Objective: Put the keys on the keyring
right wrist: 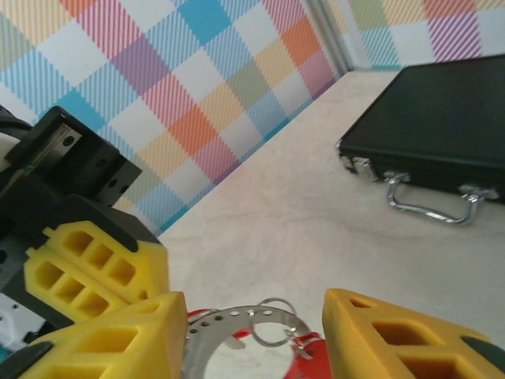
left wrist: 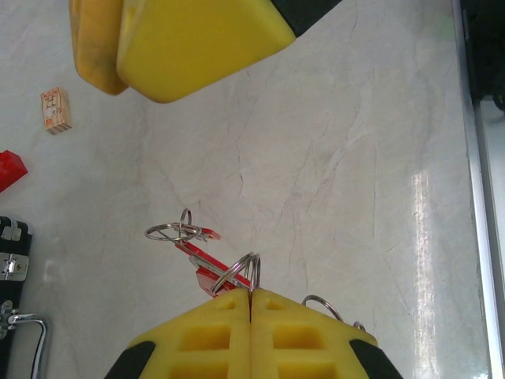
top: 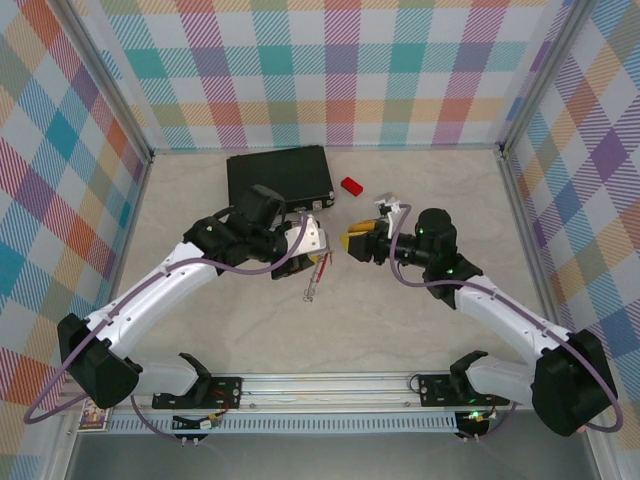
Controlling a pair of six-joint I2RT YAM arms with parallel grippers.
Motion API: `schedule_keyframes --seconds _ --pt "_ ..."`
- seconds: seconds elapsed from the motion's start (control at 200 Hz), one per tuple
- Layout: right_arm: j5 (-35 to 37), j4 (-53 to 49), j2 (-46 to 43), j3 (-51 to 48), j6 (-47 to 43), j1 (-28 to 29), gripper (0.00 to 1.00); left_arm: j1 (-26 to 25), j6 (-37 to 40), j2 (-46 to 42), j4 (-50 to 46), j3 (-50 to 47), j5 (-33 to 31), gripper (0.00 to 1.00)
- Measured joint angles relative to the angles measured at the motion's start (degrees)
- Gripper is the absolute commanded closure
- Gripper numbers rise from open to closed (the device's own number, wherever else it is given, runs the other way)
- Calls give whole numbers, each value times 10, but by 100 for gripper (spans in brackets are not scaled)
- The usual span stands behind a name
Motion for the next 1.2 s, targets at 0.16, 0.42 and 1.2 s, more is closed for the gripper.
schedule_keyframes --seconds 0.16,0.42,1.2 --pt "-48 -1 27 15 25 1 61 -4 5 0 -1 0 -4 100" --pt "-95 -28 67 43 35 33 63 -4 5 2 -1 0 -4 100" --pt "-115 -62 89 57 17 57 87 -8 4 14 -1 0 -4 100"
